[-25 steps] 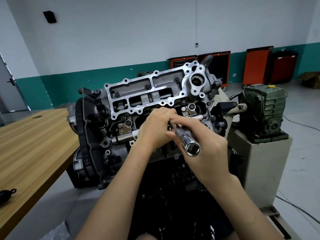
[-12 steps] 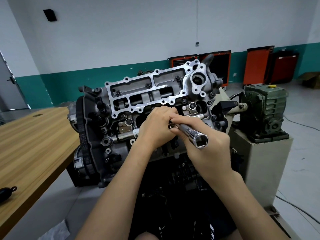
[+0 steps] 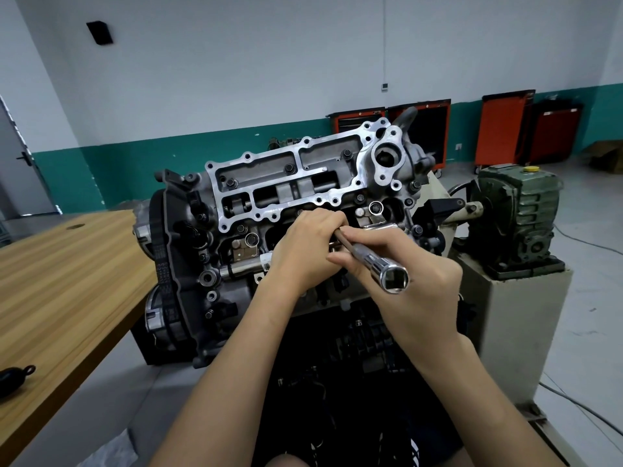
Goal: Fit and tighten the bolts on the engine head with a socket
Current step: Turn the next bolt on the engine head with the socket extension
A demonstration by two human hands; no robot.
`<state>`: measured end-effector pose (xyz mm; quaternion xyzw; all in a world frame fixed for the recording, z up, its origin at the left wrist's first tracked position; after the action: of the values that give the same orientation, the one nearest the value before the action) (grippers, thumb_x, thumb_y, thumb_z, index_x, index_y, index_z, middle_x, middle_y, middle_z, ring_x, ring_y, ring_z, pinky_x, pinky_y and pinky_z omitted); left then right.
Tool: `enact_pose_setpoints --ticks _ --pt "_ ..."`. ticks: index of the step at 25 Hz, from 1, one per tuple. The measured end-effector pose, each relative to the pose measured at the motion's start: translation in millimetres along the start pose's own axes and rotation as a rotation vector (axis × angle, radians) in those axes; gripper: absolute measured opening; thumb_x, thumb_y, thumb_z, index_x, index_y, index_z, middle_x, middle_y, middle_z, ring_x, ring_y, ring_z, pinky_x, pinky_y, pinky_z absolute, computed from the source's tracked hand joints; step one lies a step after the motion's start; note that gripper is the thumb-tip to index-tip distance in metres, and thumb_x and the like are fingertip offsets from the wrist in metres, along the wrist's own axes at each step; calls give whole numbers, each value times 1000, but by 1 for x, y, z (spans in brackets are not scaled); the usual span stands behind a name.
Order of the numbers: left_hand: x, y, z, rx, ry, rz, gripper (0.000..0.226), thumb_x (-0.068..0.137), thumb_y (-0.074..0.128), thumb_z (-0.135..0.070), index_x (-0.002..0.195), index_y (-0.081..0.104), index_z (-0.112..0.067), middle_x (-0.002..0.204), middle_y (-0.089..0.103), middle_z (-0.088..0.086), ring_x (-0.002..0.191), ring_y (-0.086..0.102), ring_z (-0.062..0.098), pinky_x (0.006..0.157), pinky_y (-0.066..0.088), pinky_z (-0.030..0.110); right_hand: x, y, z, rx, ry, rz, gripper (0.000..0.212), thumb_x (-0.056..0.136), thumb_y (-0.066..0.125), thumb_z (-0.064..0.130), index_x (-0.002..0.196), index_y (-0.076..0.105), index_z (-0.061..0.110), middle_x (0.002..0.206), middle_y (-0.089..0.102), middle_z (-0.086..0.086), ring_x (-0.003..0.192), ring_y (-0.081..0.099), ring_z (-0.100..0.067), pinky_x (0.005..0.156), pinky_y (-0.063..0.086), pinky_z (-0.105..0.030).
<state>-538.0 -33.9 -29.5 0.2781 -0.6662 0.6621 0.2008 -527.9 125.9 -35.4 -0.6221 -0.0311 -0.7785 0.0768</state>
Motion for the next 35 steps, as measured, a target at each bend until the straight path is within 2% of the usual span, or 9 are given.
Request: enact_pose_setpoints --ticks 5,10,14,19,21,25,28,31,35 --pt "0 -2 0 -42 -20 19 19 76 46 -31 89 54 -18 83 46 -12 84 38 9 71 28 23 -5 11 9 72 -58 138 32 80 68 -15 111 66 -6 110 70 -9 100 67 -15 89 53 -25" --pt "-2 -6 -5 -29 -7 7 12 81 53 -22 90 55 -13 89 53 -5 87 42 14 66 21 22 1 1 2 42 -3 36 25 76 80 4 100 72 1 82 73 -9 65 68 -25 63 52 -27" --pt "-3 -4 -2 -52 -39 18 13 79 49 -24 90 54 -18 87 50 -9 86 40 12 62 24 21 -3 9 10 61 -44 103 30 79 71 -14 107 68 -5 104 72 -10 92 69 -15 83 54 -23" --pt "0 -1 -1 -3 12 15 13 82 56 -27 88 52 -16 85 48 -9 83 40 12 75 31 24 2 -3 4 15 -9 -16 24 73 84 8 93 72 0 75 72 -7 59 66 -21 56 51 -29" --pt "0 0 0 -23 4 17 8 82 55 -26 87 51 -21 84 46 -13 85 39 9 72 29 20 1 -1 6 44 5 2 24 79 79 14 94 70 -2 86 73 -7 68 68 -21 64 54 -29" --pt "-1 -4 -2 -70 -20 -8 17 76 43 -27 86 53 -19 81 47 -14 78 32 3 66 26 12 -2 10 8 28 -46 112 29 78 70 -15 106 67 -7 107 70 -9 97 67 -13 89 51 -20" --pt "-1 -3 -2 -22 -6 -1 15 81 49 -28 89 54 -16 87 53 -7 85 40 11 64 21 20 2 3 3 -25 -57 27 29 70 82 -8 97 72 -2 85 74 -7 80 67 -3 73 49 -9" --pt "-1 -1 -1 -8 -21 16 11 82 53 -27 88 53 -17 86 49 -10 86 41 12 66 23 20 2 1 3 6 -15 4 23 76 81 9 96 72 0 79 72 -9 68 68 -15 65 52 -22" --pt "-1 -6 -4 -89 -48 12 20 75 40 -27 86 55 -19 83 49 -12 82 39 9 62 26 12 -3 13 6 62 -25 124 27 81 68 -13 106 67 -6 108 70 -10 99 67 -16 89 53 -27"
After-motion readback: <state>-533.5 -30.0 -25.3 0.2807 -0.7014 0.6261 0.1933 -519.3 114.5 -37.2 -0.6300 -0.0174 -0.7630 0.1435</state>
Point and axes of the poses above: each hand's wrist, its own x-axis towards the middle knuckle, its own y-axis out of the palm, z = x × y, the point moved 5 cm from there along x, towards the middle knuckle
